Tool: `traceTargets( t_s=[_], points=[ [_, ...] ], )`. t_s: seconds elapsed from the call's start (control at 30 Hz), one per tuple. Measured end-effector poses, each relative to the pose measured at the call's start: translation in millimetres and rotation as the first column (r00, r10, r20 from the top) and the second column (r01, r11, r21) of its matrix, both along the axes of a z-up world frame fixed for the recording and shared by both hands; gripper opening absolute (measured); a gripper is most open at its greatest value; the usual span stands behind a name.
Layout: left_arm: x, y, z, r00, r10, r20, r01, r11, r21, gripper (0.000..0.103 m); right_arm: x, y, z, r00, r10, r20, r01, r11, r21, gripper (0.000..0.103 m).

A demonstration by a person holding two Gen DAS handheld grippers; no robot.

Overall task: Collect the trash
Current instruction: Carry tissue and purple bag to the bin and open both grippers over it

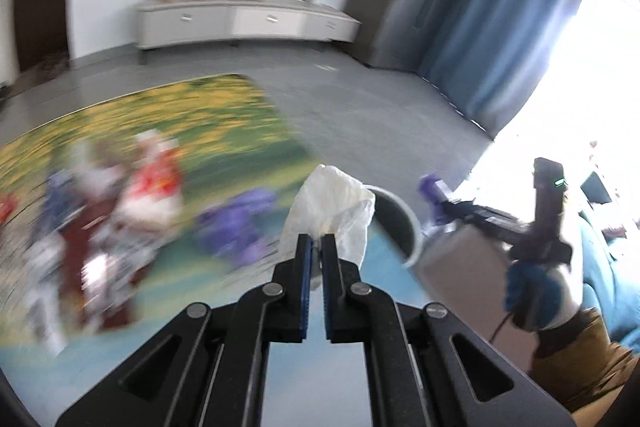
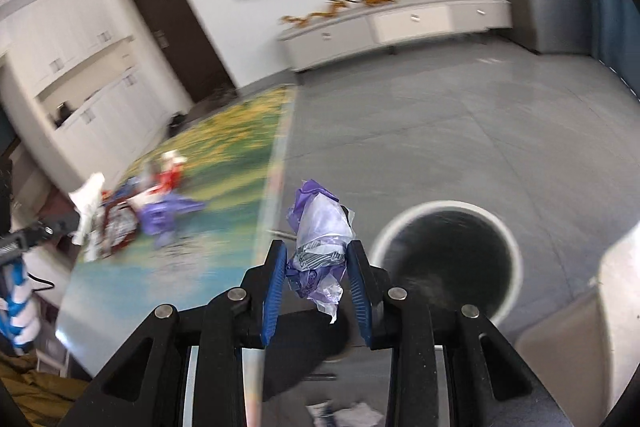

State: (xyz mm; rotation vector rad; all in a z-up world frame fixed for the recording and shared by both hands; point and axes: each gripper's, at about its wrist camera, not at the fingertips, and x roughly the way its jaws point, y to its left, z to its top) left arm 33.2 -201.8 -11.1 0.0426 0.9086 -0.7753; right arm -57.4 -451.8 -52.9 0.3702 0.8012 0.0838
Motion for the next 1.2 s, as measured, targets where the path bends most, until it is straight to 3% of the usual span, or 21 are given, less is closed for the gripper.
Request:
traceTargets(
  t_s=[0.17,0.3,0.5,0.63,0.67,0.73,0.8,1.03,1.2],
  points=[
    [25,-106,-18,0.992,-0.115,-0.044,0.117,0.992,0.038,0.005,11,-43,-31,0.995,-0.076,-0.059,0.076,0.997,0.004,0.030],
    [44,-173,-46,0.983,-0.153,-0.100,0.161,0.984,0.079,0.005,25,-68,-60,0.988,-0.106,-0.114,0.107,0.994,0.005,0.030],
    [76,-230,-90,0.975,-0.128,-0.184,0.149,0.983,0.104,0.006,42,-91,-97,0.974,-0.133,-0.186,0.135,0.991,0.000,0.031],
    [88,-257,-107,0.966,-0.135,-0.219,0.162,0.981,0.110,0.012,44,-97,-107,0.964,-0.160,-0.210,0.162,0.987,-0.012,0.043],
    [89,-262,-110,0.961,-0.143,-0.236,0.170,0.980,0.101,0.015,43,-98,-107,0.964,-0.164,-0.211,0.166,0.986,-0.010,0.043],
    [86,-261,-110,0.958,-0.150,-0.243,0.175,0.981,0.086,0.035,43,-101,-103,0.964,-0.168,-0.206,0.169,0.985,-0.012,0.046],
    [85,-259,-108,0.961,-0.153,-0.230,0.176,0.981,0.082,0.046,39,-100,-98,0.964,-0.173,-0.201,0.173,0.985,-0.022,0.050],
    [74,-236,-81,0.978,-0.143,-0.151,0.153,0.986,0.058,0.047,31,-91,-75,0.969,-0.183,-0.165,0.181,0.983,-0.026,0.051],
    [65,-185,-43,0.994,-0.097,-0.044,0.098,0.995,0.023,0.047,22,-62,-22,0.985,-0.162,-0.061,0.160,0.987,-0.035,0.059]
  ],
)
